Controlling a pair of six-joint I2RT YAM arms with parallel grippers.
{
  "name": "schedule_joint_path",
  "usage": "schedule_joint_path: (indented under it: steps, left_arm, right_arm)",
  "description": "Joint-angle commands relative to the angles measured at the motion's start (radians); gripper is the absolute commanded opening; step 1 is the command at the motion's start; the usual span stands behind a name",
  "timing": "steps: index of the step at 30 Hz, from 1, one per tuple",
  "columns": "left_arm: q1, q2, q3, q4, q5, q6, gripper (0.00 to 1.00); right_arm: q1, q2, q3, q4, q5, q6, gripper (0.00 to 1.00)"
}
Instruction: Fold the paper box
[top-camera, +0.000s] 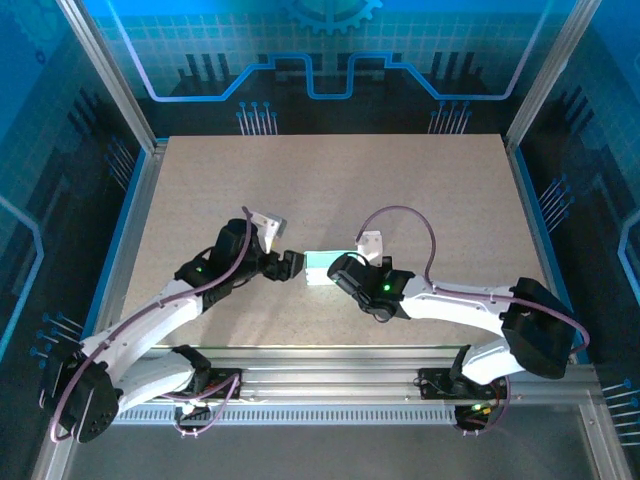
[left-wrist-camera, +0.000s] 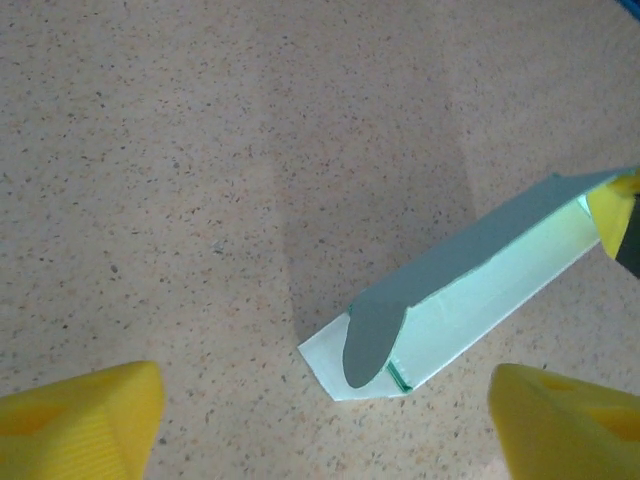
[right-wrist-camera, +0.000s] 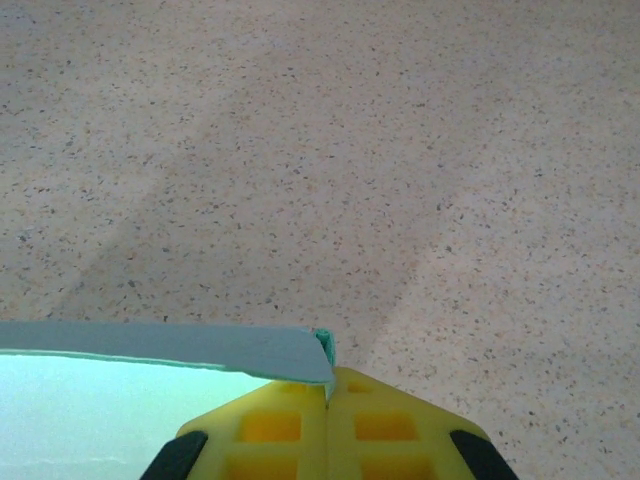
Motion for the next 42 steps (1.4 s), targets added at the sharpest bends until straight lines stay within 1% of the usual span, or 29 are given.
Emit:
schedule_joint_path:
  steps: [1,3,6,9,13,19,25,30,42]
  left_arm:
    - [-0.022,0.012,0.084,-0.192,-0.013,-0.002,0.74]
    - [-0.032,0.028,0.134,-0.256,-0.019,0.033,0.62]
    - [-0.048,0.07,0.207,-0.341,-0.013,0.084,0.51]
    - [-0.064,0.122,0.258,-0.405,0.003,0.127,0.49]
    - [-0.065,0.198,0.298,-0.434,0.024,0.141,0.49]
    - [-0.067,0.271,0.34,-0.405,0.02,0.135,0.38]
    - [-0.07,0.321,0.37,-0.393,0.033,0.13,0.33]
    - [-0.079,0.348,0.373,-0.373,0.022,0.122,0.31]
    - [-0.098,0.407,0.426,-0.367,-0.008,0.064,0.08]
  right_arm:
    - [-0.018,-0.011,-0.036,-0.014,-0.08,-0.031,0.0]
    - [-0.028,-0.02,-0.046,-0.007,-0.099,-0.03,0.0]
    - [-0.037,-0.028,-0.057,0.0,-0.117,-0.03,0.0]
    - [-0.043,-0.03,-0.058,-0.001,-0.125,-0.032,0.0]
    - [-0.045,-0.027,-0.06,0.002,-0.129,-0.03,0.0]
    - [-0.046,-0.027,-0.062,0.006,-0.138,-0.028,0.0]
    - [-0.046,-0.022,-0.062,0.009,-0.143,-0.027,0.0]
    - [-0.046,-0.018,-0.062,0.012,-0.144,-0.027,0.0]
    - [-0.044,-0.008,-0.064,0.017,-0.15,-0.019,0.0]
